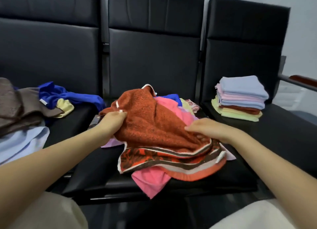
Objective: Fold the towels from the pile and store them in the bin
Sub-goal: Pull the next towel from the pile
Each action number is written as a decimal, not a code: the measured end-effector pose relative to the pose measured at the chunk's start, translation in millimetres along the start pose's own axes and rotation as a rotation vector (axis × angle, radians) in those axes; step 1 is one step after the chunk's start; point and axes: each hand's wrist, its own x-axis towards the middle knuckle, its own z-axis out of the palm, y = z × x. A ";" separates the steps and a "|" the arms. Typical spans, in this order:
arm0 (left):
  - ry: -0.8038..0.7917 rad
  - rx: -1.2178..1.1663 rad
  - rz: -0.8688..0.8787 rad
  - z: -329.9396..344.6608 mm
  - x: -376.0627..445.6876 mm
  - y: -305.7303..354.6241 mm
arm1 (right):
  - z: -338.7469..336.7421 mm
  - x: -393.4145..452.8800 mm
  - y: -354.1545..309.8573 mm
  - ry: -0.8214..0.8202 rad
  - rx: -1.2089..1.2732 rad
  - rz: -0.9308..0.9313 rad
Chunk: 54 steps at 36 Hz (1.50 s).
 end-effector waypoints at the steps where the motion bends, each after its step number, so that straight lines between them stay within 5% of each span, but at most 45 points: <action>1: -0.041 0.048 -0.023 3.6 -3.6 -4.6 | 2.0 -3.4 0.2 -0.031 -0.182 0.030; 6: -0.146 0.372 0.001 -0.7 -10.4 -26.0 | 13.1 -8.2 -1.4 0.074 -0.403 -0.025; 10: -0.073 0.214 0.033 -9.8 1.7 -21.7 | 18.5 8.4 -7.5 0.377 -0.219 -0.229; 13: 0.000 0.117 0.033 -16.5 17.3 -15.8 | 28.0 26.2 -18.5 0.454 -0.012 -0.265; 19: -0.040 -0.177 -0.090 -5.0 36.5 -3.5 | 45.7 57.1 -51.3 0.314 0.003 -0.131; 26: 0.026 -0.170 0.112 7.9 49.1 9.6 | 52.1 94.4 -65.8 0.061 0.779 -0.035; 30: 0.131 -0.319 0.221 -4.1 50.4 17.9 | 41.5 98.5 -55.5 0.217 1.049 -0.108; 33: 0.272 -0.278 0.439 -16.1 46.6 24.9 | 23.3 92.4 -57.4 0.121 1.249 -0.136; 38: 0.250 -0.255 0.594 -6.0 29.9 34.5 | 0.1 79.0 -60.3 0.270 1.212 -0.386; 43: 0.165 -0.349 0.468 -4.5 12.7 31.4 | 2.0 56.9 -50.9 0.274 1.132 -0.445; 47: 0.019 -0.391 0.353 -17.7 5.8 29.6 | 25.7 45.8 -40.3 0.155 0.771 -0.373; 51: -0.372 0.131 0.445 -31.3 7.3 3.1 | 58.6 37.0 -26.2 -0.121 0.439 -0.201; 54: -0.463 0.440 0.366 -24.0 5.7 -18.8 | 61.7 40.2 -26.0 0.059 0.560 -0.177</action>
